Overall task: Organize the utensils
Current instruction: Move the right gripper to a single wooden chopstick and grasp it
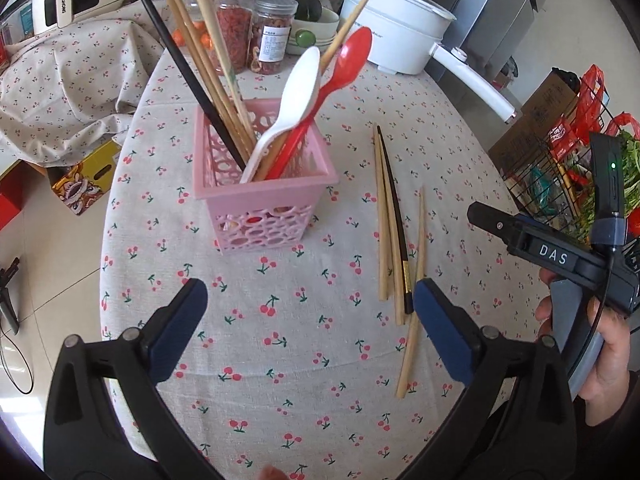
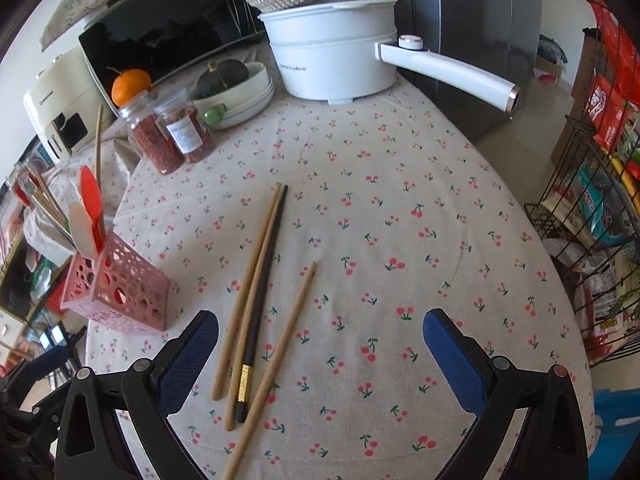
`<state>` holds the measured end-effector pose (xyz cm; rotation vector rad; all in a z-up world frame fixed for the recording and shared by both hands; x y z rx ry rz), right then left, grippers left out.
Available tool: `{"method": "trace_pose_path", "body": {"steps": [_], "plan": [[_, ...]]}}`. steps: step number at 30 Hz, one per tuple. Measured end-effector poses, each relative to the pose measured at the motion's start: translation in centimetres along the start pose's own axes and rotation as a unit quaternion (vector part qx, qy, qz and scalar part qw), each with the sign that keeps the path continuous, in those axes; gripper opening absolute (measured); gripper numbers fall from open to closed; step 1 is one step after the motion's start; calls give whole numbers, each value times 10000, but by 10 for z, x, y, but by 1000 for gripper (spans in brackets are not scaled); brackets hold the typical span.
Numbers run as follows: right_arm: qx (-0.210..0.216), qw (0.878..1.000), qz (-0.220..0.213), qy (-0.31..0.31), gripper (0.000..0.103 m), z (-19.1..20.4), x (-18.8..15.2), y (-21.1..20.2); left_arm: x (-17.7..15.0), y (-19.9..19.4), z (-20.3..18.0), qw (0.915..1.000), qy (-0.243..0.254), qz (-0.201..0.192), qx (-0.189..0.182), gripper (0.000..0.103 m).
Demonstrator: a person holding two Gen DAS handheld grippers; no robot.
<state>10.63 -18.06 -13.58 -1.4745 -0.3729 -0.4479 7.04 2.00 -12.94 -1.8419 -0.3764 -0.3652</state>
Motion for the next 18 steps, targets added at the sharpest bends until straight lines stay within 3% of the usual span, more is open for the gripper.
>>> {"method": "trace_pose_path", "body": {"steps": [8,16,18], "plan": [[-347,9951,867,-339,103,3,-13,51,-6,15,-1,9997,44,209,133,102],[-491,9885,1365,-424,103,5,-23,83,-11,17,4,9995,-33,286,105,102],[-530,9889,1294,-506,103,9,-22,81,-10,16,5,9996,-46,271,78,102]]}}
Point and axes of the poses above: each gripper's, at about its wrist camera, not at the fingertips, and y roughly the way its jaws point, z to its left, x to its top, the point moved 4 cm from there along y, roughly the way its jaws point, and after that the axes turned 5 degrees about -y, right-handed, at the moved point
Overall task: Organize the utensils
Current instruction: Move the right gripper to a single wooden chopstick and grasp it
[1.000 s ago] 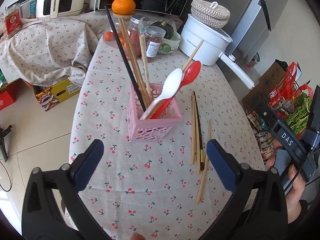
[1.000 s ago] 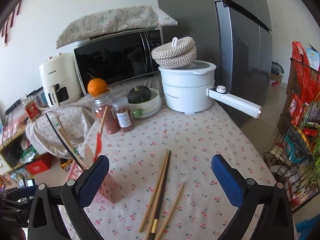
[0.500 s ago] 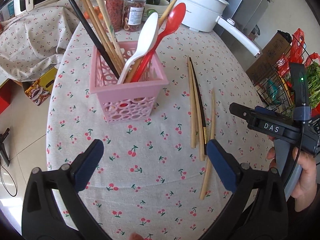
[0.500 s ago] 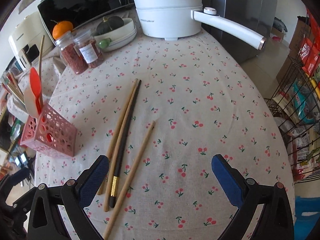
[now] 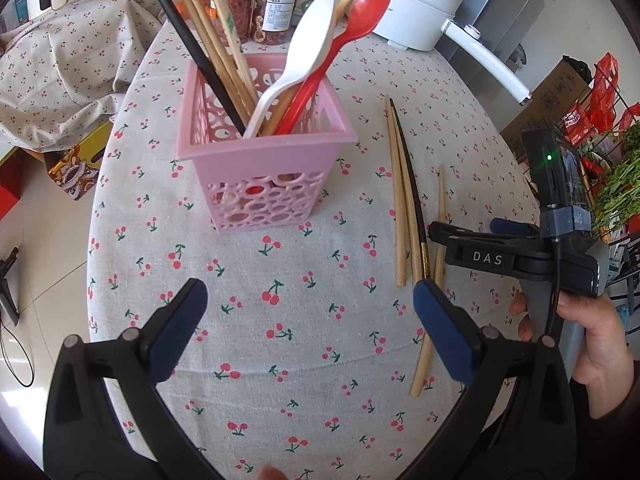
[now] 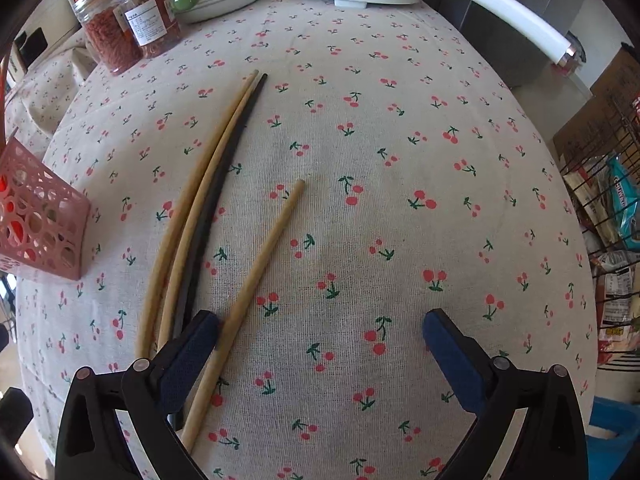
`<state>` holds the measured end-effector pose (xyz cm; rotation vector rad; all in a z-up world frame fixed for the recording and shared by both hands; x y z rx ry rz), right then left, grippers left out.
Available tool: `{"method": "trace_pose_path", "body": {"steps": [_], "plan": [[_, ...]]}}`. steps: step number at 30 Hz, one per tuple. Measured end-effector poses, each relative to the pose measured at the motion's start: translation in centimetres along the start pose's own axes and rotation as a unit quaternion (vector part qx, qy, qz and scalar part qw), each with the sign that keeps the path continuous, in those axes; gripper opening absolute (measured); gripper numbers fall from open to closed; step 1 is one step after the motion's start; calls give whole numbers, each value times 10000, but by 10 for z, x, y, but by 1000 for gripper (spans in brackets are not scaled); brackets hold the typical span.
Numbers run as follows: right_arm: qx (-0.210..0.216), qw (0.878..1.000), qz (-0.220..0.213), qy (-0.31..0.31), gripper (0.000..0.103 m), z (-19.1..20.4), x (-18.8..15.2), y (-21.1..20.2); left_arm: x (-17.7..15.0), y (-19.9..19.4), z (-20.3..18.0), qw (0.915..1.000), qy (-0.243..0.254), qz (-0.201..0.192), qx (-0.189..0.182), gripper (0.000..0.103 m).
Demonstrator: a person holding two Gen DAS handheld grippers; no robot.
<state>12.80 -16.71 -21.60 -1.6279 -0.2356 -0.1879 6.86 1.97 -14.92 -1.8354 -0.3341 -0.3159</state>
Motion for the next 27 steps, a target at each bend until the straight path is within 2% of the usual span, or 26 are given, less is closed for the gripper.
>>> {"method": "trace_pose_path", "body": {"steps": [6,13,15,16,17,18,19,20,22,25,27], "plan": [[65,10000,-38,-41,103,2,-5,-5,-1,-1,1,10000,-41,5,-86,102],[174,9985,316,-402,103,10,-19,-6,-3,0,-3,9997,-20,-31,-224,102],[206,9980,330,-506,98,15,-24,-8,-4,0,-8,9997,63,-43,-234,102],[227,9978,279,-553,88,18,-26,-12,-4,0,-9,9996,88,-27,-258,102],[258,9975,229,-612,71,22,-30,-15,-4,0,-10,9995,99,-14,-286,102],[303,9971,177,-682,61,26,-32,-20,-4,0,-12,9995,105,-5,-307,102],[367,9965,143,-738,42,30,-35,-24,-4,1,-13,9994,113,3,-319,102],[440,9960,130,-767,28,32,-38,-27,-4,1,-15,9994,131,11,-331,102],[552,9952,130,-797,19,32,-41,-29,-4,2,-18,9992,186,26,-341,102],[786,9942,174,-718,14,27,-42,-31,-3,3,-26,9989,283,6,-381,102],[780,9949,167,-616,11,15,-36,-30,-2,4,-33,9985,362,-17,-408,102]]}}
Point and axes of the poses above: each gripper's, at about its wrist camera, not at the fingertips, and y roughly the way its jaws point, z to its left, x to its top, the point moved 4 cm from there along y, roughly the way its jaws point, and after that the axes turned 5 degrees about -y, right-handed, at the moved point
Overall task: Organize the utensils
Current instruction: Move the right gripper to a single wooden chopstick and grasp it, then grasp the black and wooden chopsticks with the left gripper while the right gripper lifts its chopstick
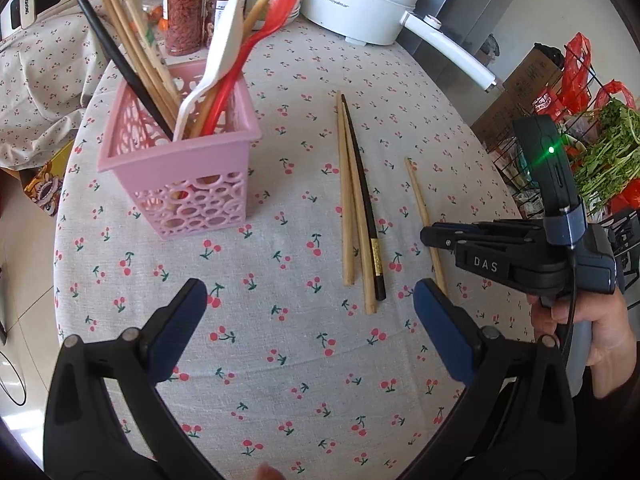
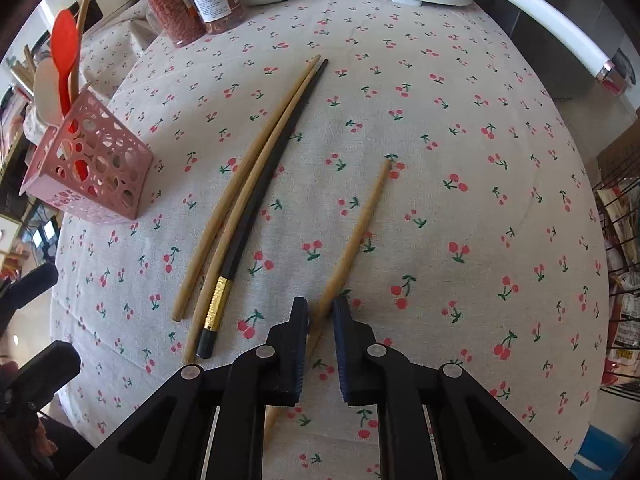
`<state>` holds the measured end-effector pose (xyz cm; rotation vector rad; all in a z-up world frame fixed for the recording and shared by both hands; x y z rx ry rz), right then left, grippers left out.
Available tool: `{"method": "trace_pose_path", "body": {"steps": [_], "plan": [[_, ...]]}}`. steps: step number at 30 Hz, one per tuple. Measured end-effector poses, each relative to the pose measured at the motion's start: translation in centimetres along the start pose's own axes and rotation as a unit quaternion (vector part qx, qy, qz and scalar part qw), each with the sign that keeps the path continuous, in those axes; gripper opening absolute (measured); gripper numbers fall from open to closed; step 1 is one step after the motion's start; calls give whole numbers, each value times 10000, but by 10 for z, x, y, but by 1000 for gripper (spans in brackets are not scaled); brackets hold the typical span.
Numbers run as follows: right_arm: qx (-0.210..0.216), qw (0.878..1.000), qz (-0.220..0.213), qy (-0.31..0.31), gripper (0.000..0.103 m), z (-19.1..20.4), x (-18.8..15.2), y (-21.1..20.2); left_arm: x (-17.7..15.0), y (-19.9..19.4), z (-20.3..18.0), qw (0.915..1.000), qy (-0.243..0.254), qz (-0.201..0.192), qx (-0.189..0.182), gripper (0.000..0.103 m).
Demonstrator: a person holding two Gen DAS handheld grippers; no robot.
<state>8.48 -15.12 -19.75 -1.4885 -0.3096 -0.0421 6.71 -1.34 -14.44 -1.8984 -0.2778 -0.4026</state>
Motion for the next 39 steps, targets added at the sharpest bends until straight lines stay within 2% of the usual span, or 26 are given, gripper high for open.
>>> {"method": "trace_pose_path", "body": {"steps": [2,5,10,12,14,16,19,21,22,23,24,26,29,32,39], "plan": [[-156,9998,-51,77,7,-13,2,-2,2,3,-8,10000,84,24,-11,102],[-97,9994,-88,330,7,-39,7,-3,6,10,-22,9996,227,141,-30,102],[514,9965,-100,654,10,-61,7,-4,9,23,-48,9980,448,435,23,102],[572,9960,-85,681,20,-64,8,-8,12,28,-56,9974,520,460,167,102],[565,9963,-45,641,38,-67,8,-8,15,31,-61,9970,550,458,286,102],[600,9964,23,597,38,-74,2,-10,20,33,-62,9968,532,439,393,101],[607,9973,63,408,36,-73,0,-8,31,39,-65,9966,470,417,533,91],[499,9985,72,195,25,-66,0,-5,37,44,-64,9969,380,447,518,80],[442,9990,103,58,13,-61,-1,-4,40,47,-66,9972,337,478,475,70],[403,9991,120,-79,10,-57,-1,-3,44,52,-66,9972,296,524,438,61],[344,9991,108,-210,9,-53,-1,-3,48,57,-68,9972,256,580,399,57],[307,9990,93,-325,8,-50,0,-2,55,68,-72,9970,195,677,313,42],[408,9989,87,-227,8,-54,3,-2,66,82,-78,9965,171,776,269,27],[453,9989,10,-88,8,-63,8,-7,75,94,-81,9955,239,818,421,17],[591,9982,-41,61,8,-70,14,-11,86,118,-74,9906,306,1034,843,13]]}}
Point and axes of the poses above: each gripper's, at about its wrist camera, not at the fingertips, and y roughly the way its jaws point, z to its left, x to its top, the point moved 4 cm from there along y, roughly the way its jaws point, and after that the axes turned 5 degrees about -y, right-handed, at the moved point
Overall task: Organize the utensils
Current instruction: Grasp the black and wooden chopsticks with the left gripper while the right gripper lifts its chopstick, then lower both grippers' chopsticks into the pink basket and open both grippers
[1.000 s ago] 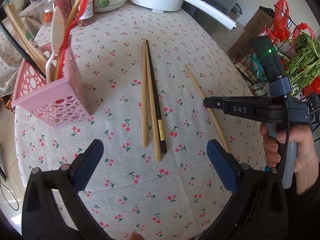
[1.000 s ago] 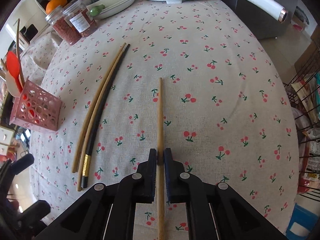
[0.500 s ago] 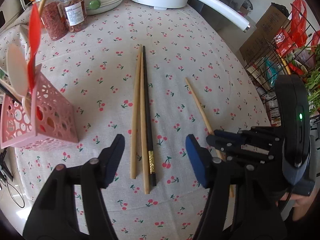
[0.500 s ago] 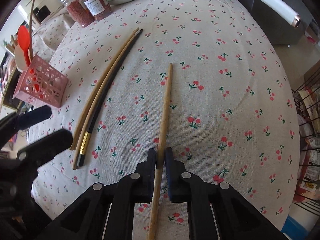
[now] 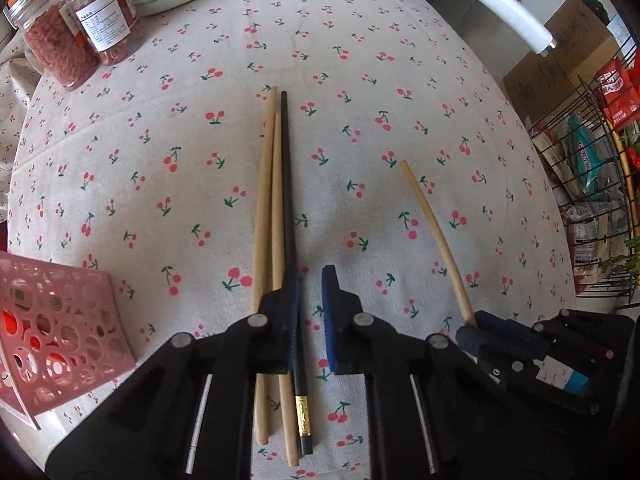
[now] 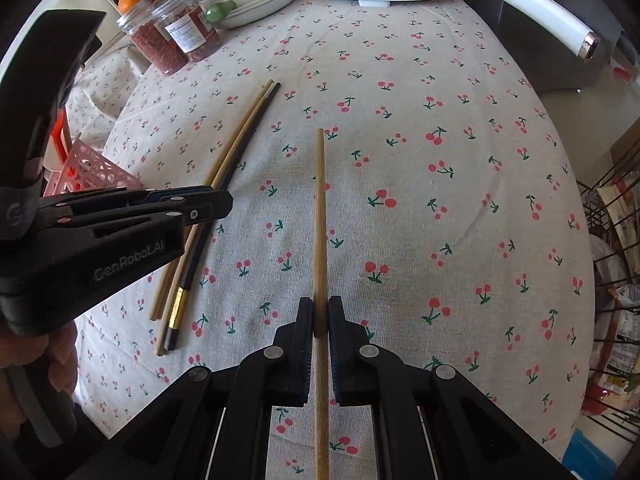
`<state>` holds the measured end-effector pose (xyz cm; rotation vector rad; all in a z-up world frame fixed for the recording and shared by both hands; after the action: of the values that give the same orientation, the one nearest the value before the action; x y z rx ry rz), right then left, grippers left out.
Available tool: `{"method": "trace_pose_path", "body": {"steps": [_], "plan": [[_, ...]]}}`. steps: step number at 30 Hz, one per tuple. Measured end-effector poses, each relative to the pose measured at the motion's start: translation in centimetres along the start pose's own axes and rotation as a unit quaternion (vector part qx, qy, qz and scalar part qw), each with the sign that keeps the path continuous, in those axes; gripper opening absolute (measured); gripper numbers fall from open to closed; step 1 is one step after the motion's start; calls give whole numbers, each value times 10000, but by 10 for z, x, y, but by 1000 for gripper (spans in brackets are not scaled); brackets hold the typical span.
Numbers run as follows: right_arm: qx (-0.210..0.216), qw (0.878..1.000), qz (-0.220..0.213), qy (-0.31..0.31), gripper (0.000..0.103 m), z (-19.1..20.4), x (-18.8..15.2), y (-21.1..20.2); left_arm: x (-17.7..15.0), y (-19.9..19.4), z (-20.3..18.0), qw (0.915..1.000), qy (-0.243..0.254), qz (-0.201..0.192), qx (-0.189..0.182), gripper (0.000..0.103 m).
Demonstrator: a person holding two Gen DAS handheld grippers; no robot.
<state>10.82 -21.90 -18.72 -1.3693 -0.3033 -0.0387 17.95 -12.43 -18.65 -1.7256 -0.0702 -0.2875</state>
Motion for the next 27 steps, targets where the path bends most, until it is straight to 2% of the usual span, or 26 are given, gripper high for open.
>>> {"method": "trace_pose_path", "body": {"steps": [2,4,5,9,12,16,19,23,27], "plan": [[20,10000,-16,59,8,-3,1,-2,4,3,1,9999,0,61,98,13],[61,9999,-36,145,8,-5,3,-2,5,12,1,9993,-19,362,112,13],[87,9998,-47,192,8,-4,4,-2,8,11,1,9994,-1,314,114,13],[178,9992,-127,322,8,-7,6,-7,16,15,-5,9980,176,545,271,13],[210,9987,-303,338,8,-5,10,-12,21,15,-11,9978,233,496,381,7],[129,9962,-829,225,8,-2,15,-31,18,-12,-19,9996,256,-114,39,7],[142,9921,-1237,156,8,1,18,-48,6,-44,-19,9975,353,-586,-195,7],[179,9856,-1675,130,8,6,18,-68,-11,-93,-10,9902,443,-1234,-490,7],[219,9756,-2185,32,7,22,15,-95,-34,-137,-5,9776,615,-1916,-617,7]]}}
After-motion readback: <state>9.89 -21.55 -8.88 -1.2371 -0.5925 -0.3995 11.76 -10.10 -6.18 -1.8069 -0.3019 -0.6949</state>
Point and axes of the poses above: each gripper's, at about its wrist camera, not at the fingertips, and y roughly the way its jaws point, z to its left, x to its top, the point moved 4 cm from there along y, roughly the way its jaws point, and after that the axes turned 5 degrees about -y, right-handed, at the moved point
